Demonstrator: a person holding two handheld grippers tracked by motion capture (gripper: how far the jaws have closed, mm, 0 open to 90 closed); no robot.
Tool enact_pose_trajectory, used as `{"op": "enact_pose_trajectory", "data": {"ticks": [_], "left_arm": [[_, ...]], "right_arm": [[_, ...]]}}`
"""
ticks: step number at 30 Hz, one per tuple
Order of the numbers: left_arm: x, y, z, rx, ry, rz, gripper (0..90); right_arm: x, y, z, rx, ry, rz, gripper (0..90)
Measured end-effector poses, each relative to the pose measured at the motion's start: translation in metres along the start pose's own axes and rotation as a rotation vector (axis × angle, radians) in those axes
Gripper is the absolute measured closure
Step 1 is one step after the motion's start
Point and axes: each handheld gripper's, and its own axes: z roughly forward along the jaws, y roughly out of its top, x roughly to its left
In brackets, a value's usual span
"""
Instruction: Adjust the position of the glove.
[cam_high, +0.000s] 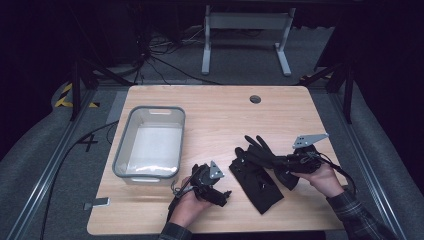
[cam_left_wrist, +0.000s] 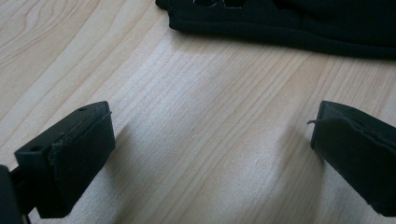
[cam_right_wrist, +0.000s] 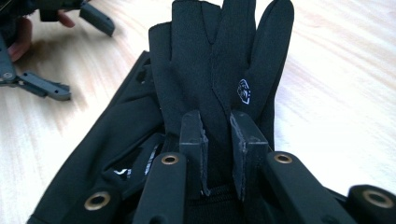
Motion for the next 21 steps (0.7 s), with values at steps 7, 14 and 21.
{"op": "enact_pose_trajectory", "data": {"ticks": [7,14,21], "left_arm": [[-0.001,0.0,0.0,-0.002,0.0,0.005,0.0],[-0.001,0.0,0.0,0.001,-0.004,0.007,0.1],[-0.001,0.0,0.0,-0.001,-0.004,0.007,0.1]], "right_arm": [[0.02,0.006,0.013,0.013,0.02,-0.027,77.3],[0.028,0.007,0.026,0.037,0.017,-0.024,76.9],[0.028,0.006,0.028,0.048,0.018,-0.012,74.6]]}}
